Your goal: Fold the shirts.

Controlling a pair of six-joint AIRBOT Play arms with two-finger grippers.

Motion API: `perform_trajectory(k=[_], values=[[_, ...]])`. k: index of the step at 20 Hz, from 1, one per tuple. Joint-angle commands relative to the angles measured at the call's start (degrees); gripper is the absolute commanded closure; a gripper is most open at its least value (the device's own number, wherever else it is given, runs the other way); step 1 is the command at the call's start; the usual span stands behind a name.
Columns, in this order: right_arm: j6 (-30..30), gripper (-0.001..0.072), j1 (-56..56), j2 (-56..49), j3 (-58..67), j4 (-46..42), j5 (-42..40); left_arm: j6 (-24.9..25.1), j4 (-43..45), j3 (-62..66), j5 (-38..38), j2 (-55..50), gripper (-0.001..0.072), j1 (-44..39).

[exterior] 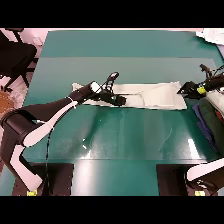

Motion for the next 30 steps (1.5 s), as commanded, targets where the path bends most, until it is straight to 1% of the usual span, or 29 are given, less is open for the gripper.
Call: perform_trajectory(k=[1, 6, 11, 12, 13, 14, 15, 16, 17, 20, 24, 30], values=[[0.0, 0.0019, 1.4, -2.4, 0.0, 0.0, 0.4, -0.1, 0.3, 0.0, 0.3, -0.3, 0.0684, -0.1], [-0.1, 0.0019, 5.3, -3.2, 0.0, 0.0, -2.4, -0.1, 0.3, 0.0, 0.3, -0.3, 0.0684, -0.1], [-0.2, 0.0021, 5.7, -3.2, 0.0, 0.8, -2.0, -0.1, 0.3, 0.0, 0.2, -0.3, 0.0684, -0.1], [-0.7, 0.0025, 5.7, -3.3, 0.0, 2.5, -2.3, -0.1, 0.3, 0.0, 0.3, -0.3, 0.0685, -0.1], [-0.8, 0.0065, 5.7, -3.2, 0.0, 4.2, -2.7, -0.1, 0.3, 0.0, 0.3, -0.3, 0.0684, -0.1], [-1.0, 0.0142, 5.7, -3.2, 0.0, 5.7, -3.1, -0.1, 0.3, 0.0, 0.2, -0.3, 0.0684, -0.1], [-0.9, 0.0297, 5.7, -3.2, 0.0, 6.4, -3.2, -0.1, 0.3, 0.0, 0.2, -0.3, 0.0684, -0.1], [-1.0, 0.0562, 5.7, -3.2, 0.0, 7.5, -3.0, -0.1, 0.3, 0.0, 0.1, -0.3, 0.0684, -0.1], [-1.1, 0.0688, 5.7, -3.2, 0.0, 8.1, -3.0, -0.1, 0.3, 0.0, 0.1, -0.3, 0.0684, -0.1], [-2.3, 0.0689, 5.0, -2.3, 0.0, 12.8, -1.5, -0.1, 0.3, 0.0, 0.1, -0.3, 0.0684, -0.1], [-4.2, 0.0690, 5.6, 3.0, 0.0, 20.3, -0.3, -0.1, 0.3, 0.0, 0.2, -0.3, 0.0684, -0.1], [-4.9, 0.0690, 13.0, 10.3, 0.0, 26.3, -0.8, -0.1, 0.3, 0.0, 0.7, -0.3, 0.0684, -0.1]])
